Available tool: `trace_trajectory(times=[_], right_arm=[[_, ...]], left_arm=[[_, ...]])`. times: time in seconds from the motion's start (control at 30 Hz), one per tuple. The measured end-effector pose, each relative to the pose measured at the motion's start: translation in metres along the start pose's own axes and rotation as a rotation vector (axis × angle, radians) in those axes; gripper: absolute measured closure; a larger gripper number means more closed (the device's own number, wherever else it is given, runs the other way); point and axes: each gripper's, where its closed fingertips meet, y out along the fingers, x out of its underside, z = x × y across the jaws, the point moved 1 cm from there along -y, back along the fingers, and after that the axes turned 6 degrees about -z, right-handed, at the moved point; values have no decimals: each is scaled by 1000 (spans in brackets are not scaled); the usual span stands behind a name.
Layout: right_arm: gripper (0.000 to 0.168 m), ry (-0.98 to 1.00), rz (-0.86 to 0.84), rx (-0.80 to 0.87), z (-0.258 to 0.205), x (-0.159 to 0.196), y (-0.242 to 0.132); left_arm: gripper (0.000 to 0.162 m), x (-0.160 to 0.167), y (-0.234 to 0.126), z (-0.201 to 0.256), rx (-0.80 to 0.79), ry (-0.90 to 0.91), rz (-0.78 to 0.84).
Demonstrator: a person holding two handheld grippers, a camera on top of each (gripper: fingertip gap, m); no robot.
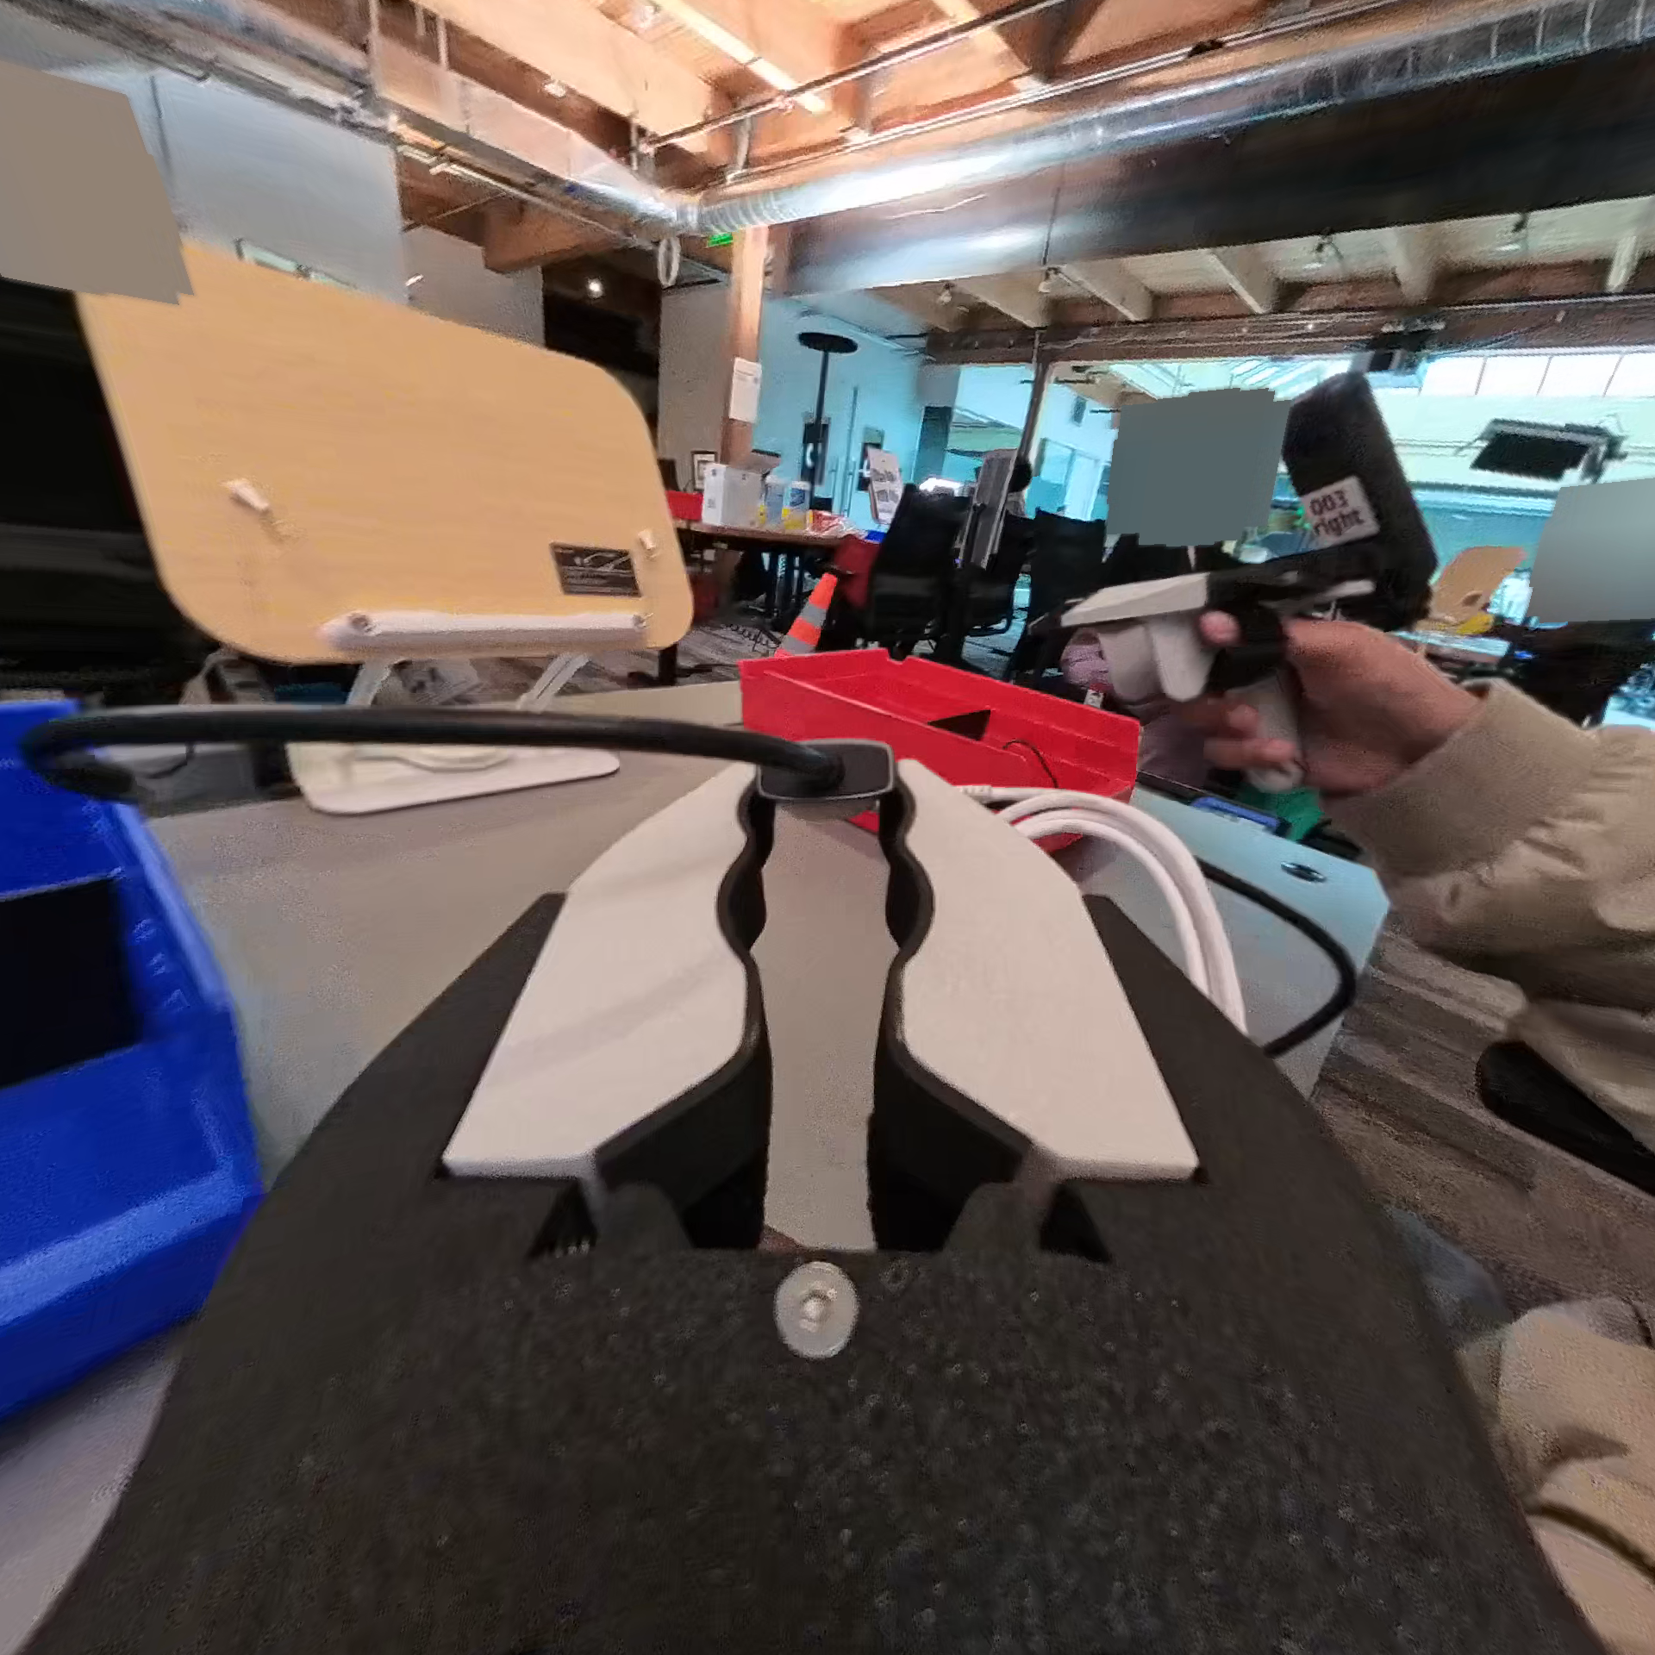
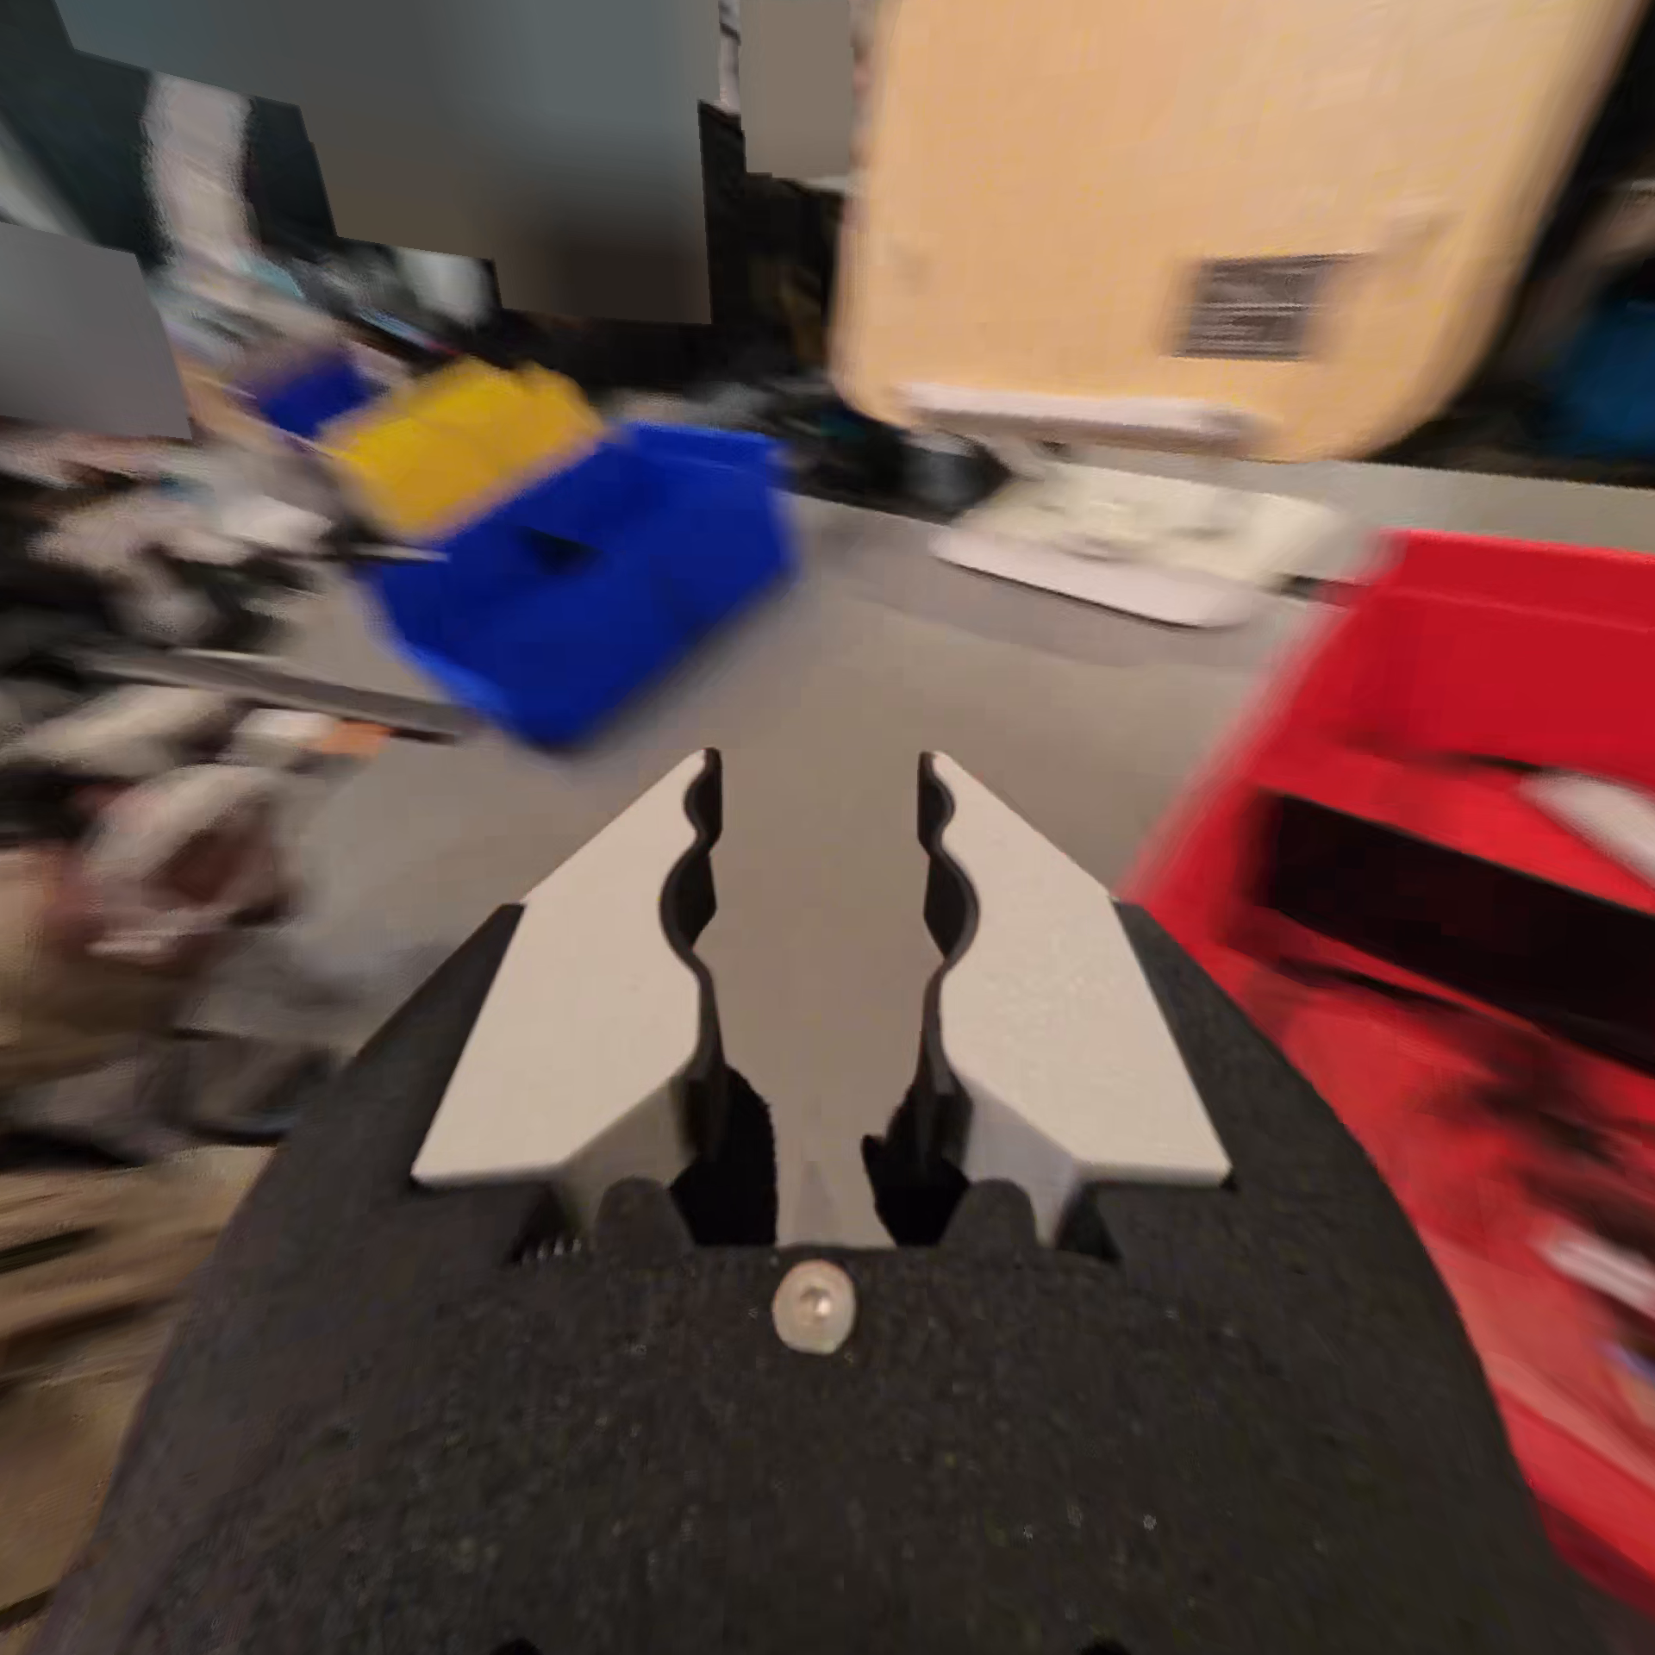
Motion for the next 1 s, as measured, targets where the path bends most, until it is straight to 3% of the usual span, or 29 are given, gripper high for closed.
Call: trace_trajectory(times=[0.1,0.2,0.27,0.5,0.7,1.0], right_arm=[[123,25,114,-259,-101,11,28],[128,-69,155,-172,-138,25,56],[134,-99,165,-86,-141,29,69],[142,-33,74,-72,-144,51,88],[153,95,116,-143,-140,51,88],[157,-173,-41,37,-133,66,93]], left_arm=[[139,-2,26,9,18,52,-2],[139,3,46,12,7,86,-14],[139,10,54,14,-24,142,-18],[139,13,53,34,-122,487,16],[139,21,55,41,-108,445,9],[137,49,64,33,-73,291,-127]])
